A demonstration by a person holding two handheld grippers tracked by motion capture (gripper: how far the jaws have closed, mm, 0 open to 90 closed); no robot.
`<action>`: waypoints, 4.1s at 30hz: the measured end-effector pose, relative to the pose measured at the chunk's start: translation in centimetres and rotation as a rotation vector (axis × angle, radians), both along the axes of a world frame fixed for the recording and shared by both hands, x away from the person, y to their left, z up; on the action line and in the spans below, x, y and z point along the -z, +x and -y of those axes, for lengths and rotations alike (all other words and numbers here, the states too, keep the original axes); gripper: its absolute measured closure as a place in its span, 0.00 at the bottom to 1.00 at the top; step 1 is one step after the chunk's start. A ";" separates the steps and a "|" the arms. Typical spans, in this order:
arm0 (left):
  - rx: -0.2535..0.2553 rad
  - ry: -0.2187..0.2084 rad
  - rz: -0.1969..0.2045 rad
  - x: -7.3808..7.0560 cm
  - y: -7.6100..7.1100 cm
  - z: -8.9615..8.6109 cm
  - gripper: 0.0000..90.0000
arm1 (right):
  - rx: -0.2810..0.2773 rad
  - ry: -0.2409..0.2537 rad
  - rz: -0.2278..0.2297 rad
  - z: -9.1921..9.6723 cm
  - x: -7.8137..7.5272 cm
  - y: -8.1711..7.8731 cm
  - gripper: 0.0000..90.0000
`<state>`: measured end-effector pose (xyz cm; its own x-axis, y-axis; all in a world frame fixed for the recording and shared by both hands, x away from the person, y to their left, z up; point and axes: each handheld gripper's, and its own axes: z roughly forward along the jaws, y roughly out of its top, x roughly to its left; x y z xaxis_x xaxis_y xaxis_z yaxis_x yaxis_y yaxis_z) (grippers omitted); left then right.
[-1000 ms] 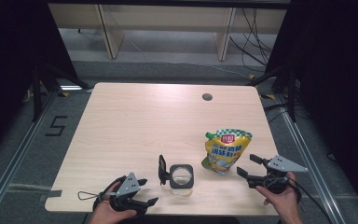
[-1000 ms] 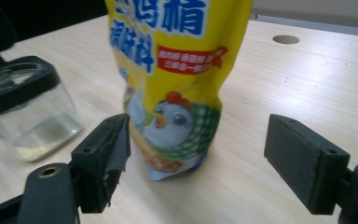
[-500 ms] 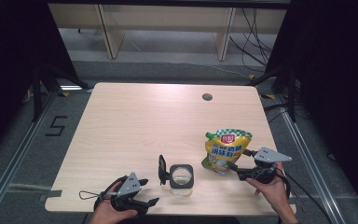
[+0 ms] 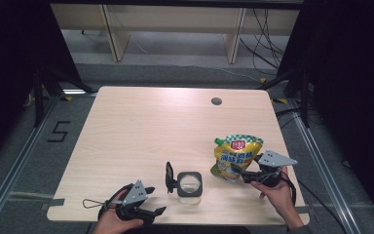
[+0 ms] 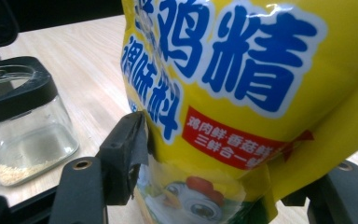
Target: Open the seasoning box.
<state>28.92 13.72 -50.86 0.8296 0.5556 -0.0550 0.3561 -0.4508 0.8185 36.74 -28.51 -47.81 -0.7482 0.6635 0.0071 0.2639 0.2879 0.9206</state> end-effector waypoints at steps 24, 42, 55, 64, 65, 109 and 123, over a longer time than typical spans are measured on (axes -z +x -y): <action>0.017 0.012 0.016 -0.1 0.1 -0.1 0.28 | 0.078 0.038 -0.004 -0.8 0.2 -1.4 0.43; 0.006 0.024 0.012 0.1 0.1 -0.1 0.28 | 0.002 0.030 0.030 -0.9 1.0 0.0 0.41; 0.017 0.028 0.011 0.1 0.2 -0.1 0.29 | 0.225 0.003 -0.009 -4.2 -0.1 -3.1 0.46; 0.005 0.015 0.003 0.1 0.1 0.0 0.29 | 0.273 0.032 -0.016 -4.0 0.0 -3.2 0.47; 0.015 0.021 0.000 0.1 0.0 0.0 0.29 | 0.275 0.055 -0.034 -3.9 0.1 -3.3 0.46; 0.056 0.026 0.001 0.0 -0.1 0.7 0.29 | 0.137 0.105 0.027 -4.0 3.7 -0.5 0.28; 0.068 0.018 0.004 0.1 0.1 1.0 0.29 | 0.139 0.090 0.050 -4.0 3.7 -0.3 0.31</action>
